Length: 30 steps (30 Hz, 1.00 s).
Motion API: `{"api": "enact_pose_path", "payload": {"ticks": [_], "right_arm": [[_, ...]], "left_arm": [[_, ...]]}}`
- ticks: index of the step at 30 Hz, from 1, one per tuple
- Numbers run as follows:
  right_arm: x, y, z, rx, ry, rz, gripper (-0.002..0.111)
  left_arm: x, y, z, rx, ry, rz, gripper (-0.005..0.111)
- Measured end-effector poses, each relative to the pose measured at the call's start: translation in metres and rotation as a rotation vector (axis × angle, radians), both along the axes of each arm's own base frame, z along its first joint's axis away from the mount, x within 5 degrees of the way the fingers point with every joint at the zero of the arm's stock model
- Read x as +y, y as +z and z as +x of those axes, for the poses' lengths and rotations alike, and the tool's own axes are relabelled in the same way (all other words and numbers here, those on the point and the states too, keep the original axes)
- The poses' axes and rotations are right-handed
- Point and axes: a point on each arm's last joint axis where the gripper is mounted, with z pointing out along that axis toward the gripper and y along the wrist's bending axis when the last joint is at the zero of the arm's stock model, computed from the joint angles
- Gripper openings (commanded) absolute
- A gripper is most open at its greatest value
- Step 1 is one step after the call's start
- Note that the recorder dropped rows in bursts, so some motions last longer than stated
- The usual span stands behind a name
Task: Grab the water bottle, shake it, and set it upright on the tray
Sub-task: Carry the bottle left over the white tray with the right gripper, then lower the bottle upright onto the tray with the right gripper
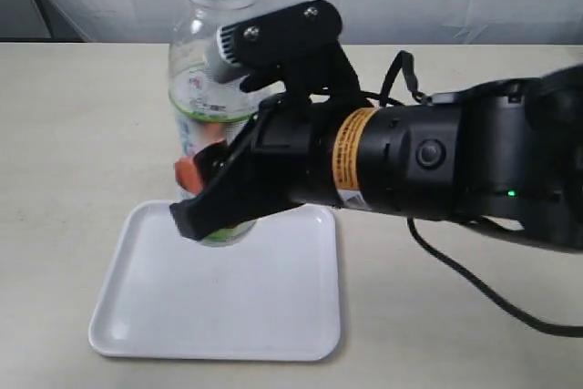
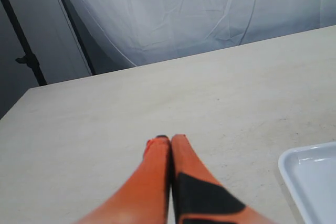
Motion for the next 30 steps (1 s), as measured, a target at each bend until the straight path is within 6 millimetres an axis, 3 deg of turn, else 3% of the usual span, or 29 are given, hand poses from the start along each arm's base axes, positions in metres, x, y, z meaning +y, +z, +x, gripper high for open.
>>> {"api": "enact_pose_path", "payload": {"ticks": [3, 4, 6, 7, 10, 14, 16, 18, 20, 24, 26, 28, 30], "right_arm": [[-0.018, -0.009, 0.027, 0.104, -0.241, -0.069, -0.001], [-0.022, -0.017, 0.028, 0.107, -0.24, -0.104, -0.001], [-0.007, -0.017, 0.008, 0.05, -0.092, -0.11, -0.001], [-0.005, -0.014, 0.007, 0.053, -0.094, -0.105, -0.001], [-0.014, -0.013, 0.026, 0.133, -0.261, -0.09, -0.001], [0.005, -0.004, 0.003, 0.035, -0.084, -0.092, -0.001], [-0.009, -0.004, 0.024, 0.087, -0.296, -0.155, -0.001], [-0.02, -0.006, 0.03, 0.075, -0.327, -0.243, -0.001], [-0.014, 0.004, 0.018, 0.056, -0.253, -0.219, -0.001], [-0.009, 0.058, -0.002, -0.025, -0.137, -0.013, -0.001], [-0.01, 0.068, -0.004, -0.05, -0.12, 0.025, -0.001], [-0.009, 0.054, -0.003, -0.038, -0.116, -0.018, -0.001], [-0.004, 0.017, -0.002, 0.008, -0.108, -0.119, -0.001]], "left_arm": [[0.0, 0.0, 0.0, 0.0, 0.0, 0.0, 0.0], [0.0, 0.0, 0.0, 0.0, 0.0, 0.0, 0.0], [0.0, 0.0, 0.0, 0.0, 0.0, 0.0, 0.0], [0.0, 0.0, 0.0, 0.0, 0.0, 0.0, 0.0], [0.0, 0.0, 0.0, 0.0, 0.0, 0.0, 0.0], [0.0, 0.0, 0.0, 0.0, 0.0, 0.0, 0.0], [0.0, 0.0, 0.0, 0.0, 0.0, 0.0, 0.0], [0.0, 0.0, 0.0, 0.0, 0.0, 0.0, 0.0], [0.0, 0.0, 0.0, 0.0, 0.0, 0.0, 0.0], [0.0, 0.0, 0.0, 0.0, 0.0, 0.0, 0.0], [0.0, 0.0, 0.0, 0.0, 0.0, 0.0, 0.0], [0.0, 0.0, 0.0, 0.0, 0.0, 0.0, 0.0], [0.0, 0.0, 0.0, 0.0, 0.0, 0.0, 0.0]]}}
